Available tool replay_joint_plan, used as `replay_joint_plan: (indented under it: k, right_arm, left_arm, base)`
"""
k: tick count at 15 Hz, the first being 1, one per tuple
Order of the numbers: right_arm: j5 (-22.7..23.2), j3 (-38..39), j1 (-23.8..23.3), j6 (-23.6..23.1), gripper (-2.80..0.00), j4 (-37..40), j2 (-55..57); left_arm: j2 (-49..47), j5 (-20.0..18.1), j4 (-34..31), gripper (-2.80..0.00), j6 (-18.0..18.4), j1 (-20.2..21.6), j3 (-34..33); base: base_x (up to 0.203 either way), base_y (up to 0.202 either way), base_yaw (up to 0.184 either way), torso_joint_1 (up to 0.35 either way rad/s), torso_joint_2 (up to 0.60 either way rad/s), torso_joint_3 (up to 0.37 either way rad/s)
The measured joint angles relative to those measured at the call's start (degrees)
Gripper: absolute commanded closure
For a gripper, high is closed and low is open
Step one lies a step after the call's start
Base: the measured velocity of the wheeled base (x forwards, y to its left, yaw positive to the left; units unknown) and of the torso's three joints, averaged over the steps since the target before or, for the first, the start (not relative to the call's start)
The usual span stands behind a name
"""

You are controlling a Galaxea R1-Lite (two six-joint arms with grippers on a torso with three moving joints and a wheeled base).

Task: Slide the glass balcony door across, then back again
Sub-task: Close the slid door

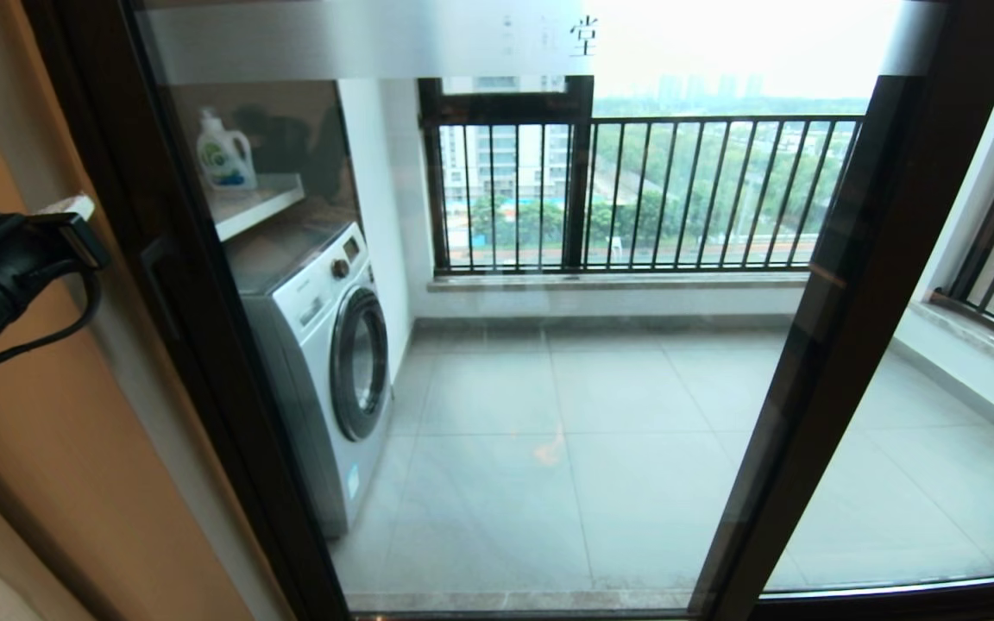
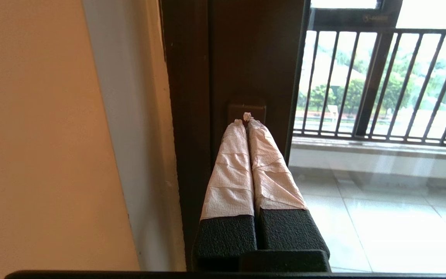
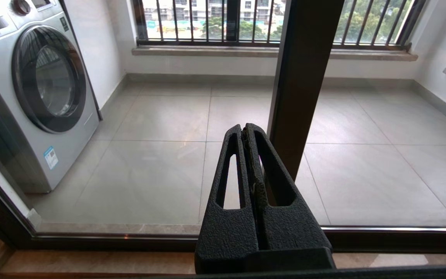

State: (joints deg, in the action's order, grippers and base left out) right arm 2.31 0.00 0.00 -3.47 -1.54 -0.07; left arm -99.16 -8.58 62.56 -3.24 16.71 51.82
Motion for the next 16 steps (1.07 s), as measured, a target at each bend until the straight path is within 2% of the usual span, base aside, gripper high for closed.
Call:
replay_joint_plan:
  k: [4,10,14,16]
  right_arm:
    - [-0.03,0.0,0.0,0.0,0.0,-0.01,0.02]
    - [0.0,0.0,0.0,0.01,0.0,-0.02,0.02]
    - [0.0,0.0,0.0,0.0,0.0,-0.02,0.02]
    - [0.0,0.0,0.0,0.0,0.0,-0.02,0.02]
  left_arm:
    - [-3.88,-4.09,0.01,0.0,-0.66,1.7,-0.11]
    - [-13.2,-4.88,2.12,0.0,0.22,3.16,0.74]
    - [-18.94,-5.22,9.86,0.0,1.24,4.07,-0.58]
    - [-20.3,-7.24,10.7,0.0,2.1,4.06,-2.53]
  base:
    - [0.0,0.0,0.0,0.0,0.0,0.0]
    - [0.0,0.0,0.0,0.0,0.0,0.0]
    - [0.0,0.0,0.0,0.0,0.0,0.0]
    - [0.0,0.0,0.0,0.0,0.0,0.0]
